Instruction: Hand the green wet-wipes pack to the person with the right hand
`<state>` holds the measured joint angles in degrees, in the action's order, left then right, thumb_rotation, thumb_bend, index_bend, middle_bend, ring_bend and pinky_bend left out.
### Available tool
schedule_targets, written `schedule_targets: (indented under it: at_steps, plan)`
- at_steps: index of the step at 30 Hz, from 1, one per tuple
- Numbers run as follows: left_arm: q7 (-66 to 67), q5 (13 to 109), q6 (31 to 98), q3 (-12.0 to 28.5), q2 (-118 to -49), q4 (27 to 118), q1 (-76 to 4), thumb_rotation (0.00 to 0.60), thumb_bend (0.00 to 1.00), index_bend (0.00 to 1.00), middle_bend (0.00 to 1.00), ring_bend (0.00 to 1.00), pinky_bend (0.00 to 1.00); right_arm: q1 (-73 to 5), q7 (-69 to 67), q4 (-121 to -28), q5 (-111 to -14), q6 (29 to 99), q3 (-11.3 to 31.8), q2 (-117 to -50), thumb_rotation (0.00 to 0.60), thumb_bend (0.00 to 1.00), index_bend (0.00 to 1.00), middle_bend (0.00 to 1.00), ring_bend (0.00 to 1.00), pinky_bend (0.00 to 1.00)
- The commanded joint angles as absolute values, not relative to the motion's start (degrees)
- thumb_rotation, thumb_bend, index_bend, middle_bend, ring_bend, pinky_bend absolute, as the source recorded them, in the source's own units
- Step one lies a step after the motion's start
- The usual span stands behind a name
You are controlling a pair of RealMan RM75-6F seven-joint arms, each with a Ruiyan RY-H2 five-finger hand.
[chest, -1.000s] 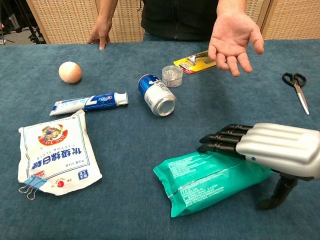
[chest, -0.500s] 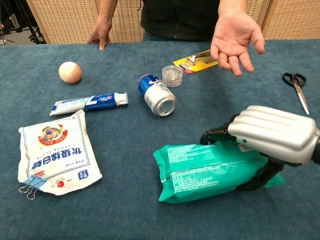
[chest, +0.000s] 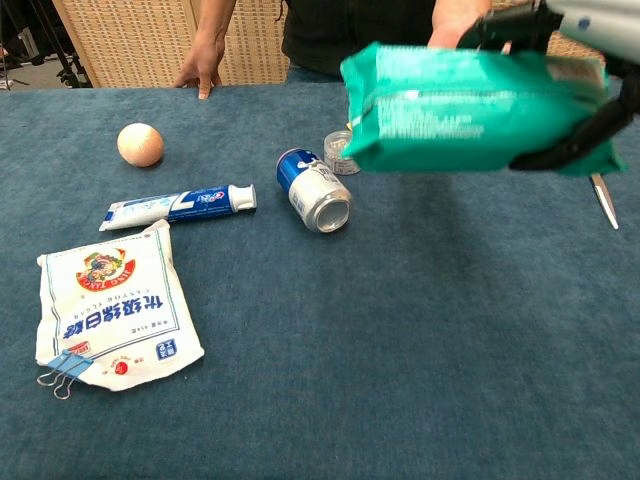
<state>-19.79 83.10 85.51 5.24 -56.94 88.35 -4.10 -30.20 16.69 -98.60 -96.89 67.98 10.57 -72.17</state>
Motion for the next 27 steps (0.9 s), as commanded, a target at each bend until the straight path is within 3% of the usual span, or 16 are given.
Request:
schedule_targets:
  at_steps: [1,5,13,14,16,17,18,21,27]
  plan:
    - [-19.72,82.94,85.31,5.23,-56.91,88.37,-4.13,0.600,0.00,0.00,0.00,0.00,0.13,-32.02,24.62,-102.52,-87.40,67.58,17.34,-71.36,0.600,0.62,0.64,0.66,0.51,0.40]
    - [-19.55,82.76,84.86,5.26,-56.84,88.52,-4.32,0.600,0.00,0.00,0.00,0.00,0.13,-34.28,34.23,-102.93,-78.33,66.27,20.12,-74.36,0.600,0.62,0.64,0.66,0.51,0.41]
    - [-19.99,82.58,84.68,5.27,-56.63,88.59,-4.28,0.600,0.00,0.00,0.00,0.00,0.13,-38.15,49.35,-101.27,-64.58,68.66,21.36,-82.46,0.600,0.65,0.64,0.63,0.51,0.42]
    - [-20.02,82.50,84.54,5.28,-56.59,88.59,-4.32,0.600,0.00,0.00,0.00,0.00,0.13,-38.73,50.88,-100.82,-63.31,69.11,21.33,-83.50,0.600,0.63,0.58,0.56,0.47,0.41]
    - [-20.20,82.42,84.33,5.28,-56.51,88.59,-4.37,0.600,0.00,0.00,0.00,0.00,0.13,-39.63,52.98,-100.21,-60.33,69.63,21.33,-85.26,0.600,0.49,0.34,0.29,0.27,0.34]
    - [-20.28,82.37,84.27,5.30,-56.48,88.59,-4.39,0.600,0.00,0.00,0.00,0.00,0.13,-39.83,53.54,-100.26,-59.02,69.57,21.32,-85.59,0.600,0.37,0.17,0.13,0.13,0.26]
    - [-20.43,82.25,84.24,5.36,-56.42,88.58,-4.38,0.600,0.00,0.00,0.00,0.00,0.13,-40.04,54.42,-101.00,-55.92,68.85,21.27,-85.64,0.600,0.26,0.05,0.03,0.03,0.18]
    - [-20.82,82.03,84.27,5.47,-56.29,88.53,-4.31,0.600,0.00,0.00,0.00,0.00,0.13,-40.54,55.85,-104.03,-49.33,68.55,22.41,-85.04,0.600,0.20,0.00,0.00,0.00,0.10]
    - [-21.22,82.01,83.96,5.47,-56.20,88.33,-4.41,0.600,0.00,0.00,0.00,0.00,0.13,-41.41,56.98,-108.54,-49.41,71.89,22.97,-82.63,0.600,0.20,0.00,0.00,0.00,0.06]
